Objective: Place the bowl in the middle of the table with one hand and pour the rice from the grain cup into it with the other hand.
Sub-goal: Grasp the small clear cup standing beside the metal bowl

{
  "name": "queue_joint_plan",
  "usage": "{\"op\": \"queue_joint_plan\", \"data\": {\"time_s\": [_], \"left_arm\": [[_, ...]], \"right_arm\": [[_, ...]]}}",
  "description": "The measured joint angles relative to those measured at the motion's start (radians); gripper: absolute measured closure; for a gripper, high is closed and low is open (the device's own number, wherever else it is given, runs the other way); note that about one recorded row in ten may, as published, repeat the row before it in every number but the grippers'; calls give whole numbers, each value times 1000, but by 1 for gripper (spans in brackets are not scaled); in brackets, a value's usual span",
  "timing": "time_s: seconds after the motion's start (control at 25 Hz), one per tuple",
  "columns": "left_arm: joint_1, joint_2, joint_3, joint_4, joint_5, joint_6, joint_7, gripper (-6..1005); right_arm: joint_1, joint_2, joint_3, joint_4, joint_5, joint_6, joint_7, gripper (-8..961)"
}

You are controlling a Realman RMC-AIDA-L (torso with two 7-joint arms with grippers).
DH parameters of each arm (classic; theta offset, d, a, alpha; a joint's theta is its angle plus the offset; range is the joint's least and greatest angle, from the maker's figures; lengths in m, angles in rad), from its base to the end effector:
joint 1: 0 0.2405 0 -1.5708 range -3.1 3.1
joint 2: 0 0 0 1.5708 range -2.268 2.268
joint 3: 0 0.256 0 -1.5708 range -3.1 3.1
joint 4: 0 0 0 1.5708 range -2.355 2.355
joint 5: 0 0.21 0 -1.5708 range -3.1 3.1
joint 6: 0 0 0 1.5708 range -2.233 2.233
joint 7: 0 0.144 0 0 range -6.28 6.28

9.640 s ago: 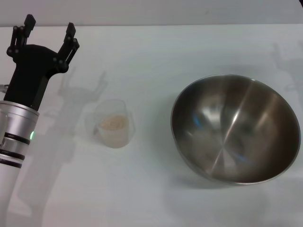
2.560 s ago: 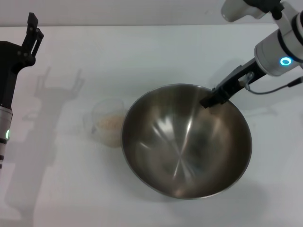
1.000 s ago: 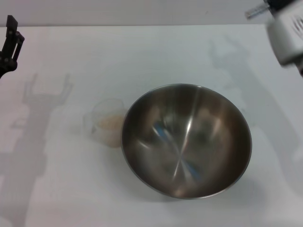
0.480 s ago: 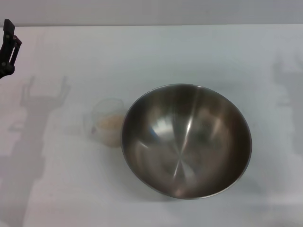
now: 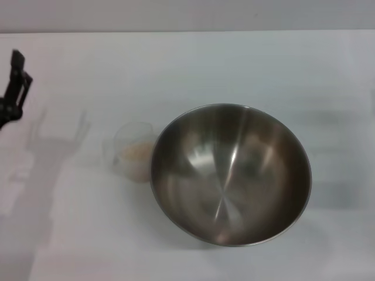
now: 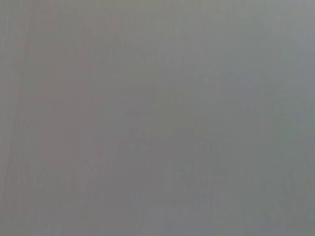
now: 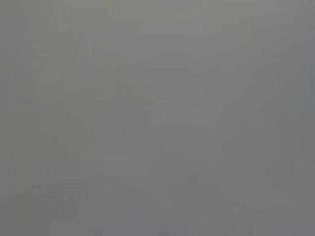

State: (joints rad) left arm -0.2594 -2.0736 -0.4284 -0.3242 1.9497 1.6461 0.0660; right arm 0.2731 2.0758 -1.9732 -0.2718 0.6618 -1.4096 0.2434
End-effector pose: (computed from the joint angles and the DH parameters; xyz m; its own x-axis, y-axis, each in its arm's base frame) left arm -0.2967 0.2532 -0.0078 0.6529 -0.3844 0.6527 0.6613 -0.1311 -0.7386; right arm 0.3344 0.2922 0.0344 0.5584 0.3091 -0.7698 -0.8072 -0.0118 -0.5902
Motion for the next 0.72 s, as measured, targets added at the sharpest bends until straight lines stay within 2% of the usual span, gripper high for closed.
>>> {"op": "queue_joint_plan", "data": {"time_s": [0.4,0.72], "left_arm": [[113,-2,161,26,0,-16,13,139],[144,-3,262,18,0,-61,13,139]], "right_arm": [[57,-5,7,87,1,39,6,506],[96,-14,29,99,1,72,5,506]]}}
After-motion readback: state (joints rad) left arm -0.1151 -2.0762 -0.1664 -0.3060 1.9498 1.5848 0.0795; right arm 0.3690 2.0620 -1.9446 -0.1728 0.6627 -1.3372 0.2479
